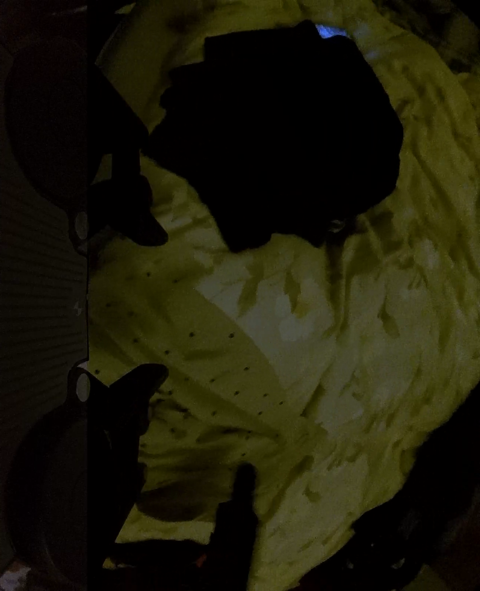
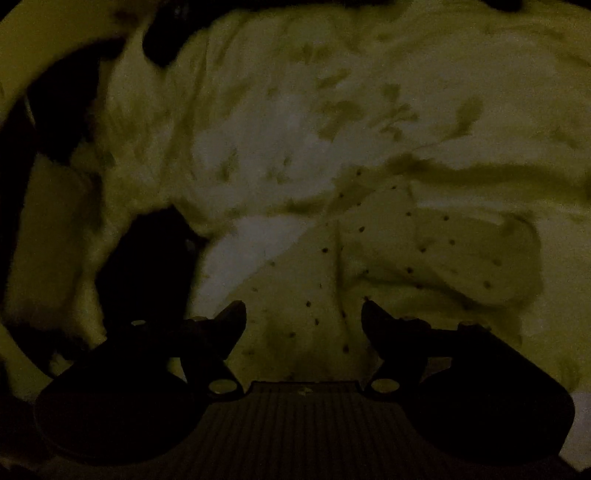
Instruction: Fold large clothes
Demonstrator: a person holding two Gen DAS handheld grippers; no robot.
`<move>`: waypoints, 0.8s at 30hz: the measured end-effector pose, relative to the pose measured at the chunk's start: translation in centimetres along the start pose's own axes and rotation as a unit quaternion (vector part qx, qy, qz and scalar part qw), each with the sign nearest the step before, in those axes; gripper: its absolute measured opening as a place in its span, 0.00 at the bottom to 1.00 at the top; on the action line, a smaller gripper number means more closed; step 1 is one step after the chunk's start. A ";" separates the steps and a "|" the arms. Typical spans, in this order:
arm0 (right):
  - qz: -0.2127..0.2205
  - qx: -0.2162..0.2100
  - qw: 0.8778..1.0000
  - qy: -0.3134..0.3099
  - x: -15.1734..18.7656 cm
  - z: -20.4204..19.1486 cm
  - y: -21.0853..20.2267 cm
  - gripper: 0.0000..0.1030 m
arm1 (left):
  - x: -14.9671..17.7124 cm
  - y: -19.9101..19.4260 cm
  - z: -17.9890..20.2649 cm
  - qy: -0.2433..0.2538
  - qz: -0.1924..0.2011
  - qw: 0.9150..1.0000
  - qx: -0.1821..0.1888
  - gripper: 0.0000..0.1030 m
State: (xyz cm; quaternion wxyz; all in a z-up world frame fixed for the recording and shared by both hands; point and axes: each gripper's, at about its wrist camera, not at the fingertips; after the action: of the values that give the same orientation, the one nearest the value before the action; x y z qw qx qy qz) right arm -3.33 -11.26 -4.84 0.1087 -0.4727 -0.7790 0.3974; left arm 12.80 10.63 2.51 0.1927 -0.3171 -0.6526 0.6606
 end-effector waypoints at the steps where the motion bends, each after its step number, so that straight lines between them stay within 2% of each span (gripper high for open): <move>1: -0.012 0.031 0.999 -0.020 0.4 -0.1 1.2 0.59 | -0.4 0.1 0.0 0.002 -0.001 1.000 -0.001 1.00; 2: -0.024 0.052 0.998 -0.029 0.9 0.1 1.8 0.30 | -0.8 0.1 0.0 0.003 -0.001 1.000 -0.001 1.00; 3: -0.029 0.051 0.998 -0.027 1.5 0.5 1.8 0.14 | -1.1 0.1 0.1 0.006 0.003 1.000 0.002 1.00; 4: -0.021 0.030 0.999 -0.022 2.1 0.8 1.0 0.07 | -1.6 0.1 0.3 0.009 0.007 1.000 0.005 1.00; 6: 0.014 -0.020 0.999 -0.028 3.3 1.3 -2.4 0.07 | -2.4 0.2 0.8 0.015 0.012 1.000 0.009 1.00; 8: 0.035 -0.035 0.998 -0.037 4.7 1.8 -6.4 0.06 | -3.4 0.6 1.8 0.027 0.013 0.999 0.017 1.00; 10: 0.045 -0.031 0.997 -0.045 7.0 2.8 -10.8 0.06 | -4.5 1.0 3.4 0.042 0.011 0.999 0.029 1.00; 12: 0.037 -0.011 0.998 -0.055 9.7 3.9 -13.8 0.06 | -5.7 1.3 5.5 0.060 0.010 0.997 0.042 1.00; 15: 0.035 0.023 0.999 -0.009 14.3 6.6 -16.3 0.06 | -7.5 1.1 10.1 0.103 0.017 0.992 0.067 1.00; 19: 0.085 0.012 0.991 0.098 17.6 8.8 -16.5 0.06 | -8.8 0.4 17.9 0.177 0.025 0.978 0.103 1.00; 21: 0.100 0.009 0.989 0.109 18.0 9.0 -16.6 0.06 | -8.4 0.3 22.1 0.233 0.025 0.966 0.109 1.00; 23: 0.109 0.007 0.989 0.104 18.3 8.9 -17.3 0.06 | -7.4 0.7 26.2 0.289 0.007 0.952 0.100 1.00; 24: 0.111 0.008 0.989 0.101 18.3 8.9 -17.3 0.06 | -7.0 1.0 27.5 0.299 -0.001 0.949 0.100 1.00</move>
State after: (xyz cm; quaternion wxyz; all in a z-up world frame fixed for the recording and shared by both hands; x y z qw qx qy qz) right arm -29.12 -4.90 -2.02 0.1456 -0.5930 -0.7034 0.3638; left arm -0.40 -14.42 1.28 0.4101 -0.4782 -0.4964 0.5973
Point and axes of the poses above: each gripper's, at about its wrist camera, not at the fingertips, and y roughly the way its jaws point, z to its right, x to its underside, and after that the axes turned 13 degrees about -x, right-handed
